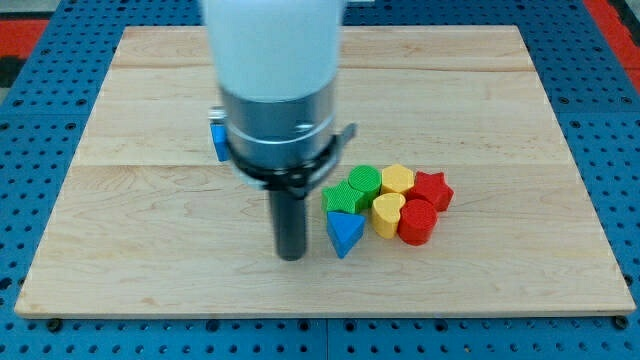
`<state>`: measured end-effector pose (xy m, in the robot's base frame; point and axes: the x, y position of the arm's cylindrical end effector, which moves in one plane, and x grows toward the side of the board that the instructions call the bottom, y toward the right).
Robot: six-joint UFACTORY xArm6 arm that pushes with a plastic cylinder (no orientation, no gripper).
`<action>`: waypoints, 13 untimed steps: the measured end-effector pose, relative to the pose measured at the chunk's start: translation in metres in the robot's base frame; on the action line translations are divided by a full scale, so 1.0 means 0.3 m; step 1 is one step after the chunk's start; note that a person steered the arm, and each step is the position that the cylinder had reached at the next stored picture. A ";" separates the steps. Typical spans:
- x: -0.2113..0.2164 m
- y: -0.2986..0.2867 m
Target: Slide the blue cube closer to blue trangle
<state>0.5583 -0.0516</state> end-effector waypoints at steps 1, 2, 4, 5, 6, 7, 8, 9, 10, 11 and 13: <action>0.000 -0.181; -0.027 -0.419; -0.425 -0.637; -0.637 -0.677; -0.675 -0.381; -0.617 -0.157; -0.557 -0.187; -0.522 -0.271; -0.391 -0.243; -0.259 -0.206; -0.149 -0.418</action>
<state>0.5137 -0.1770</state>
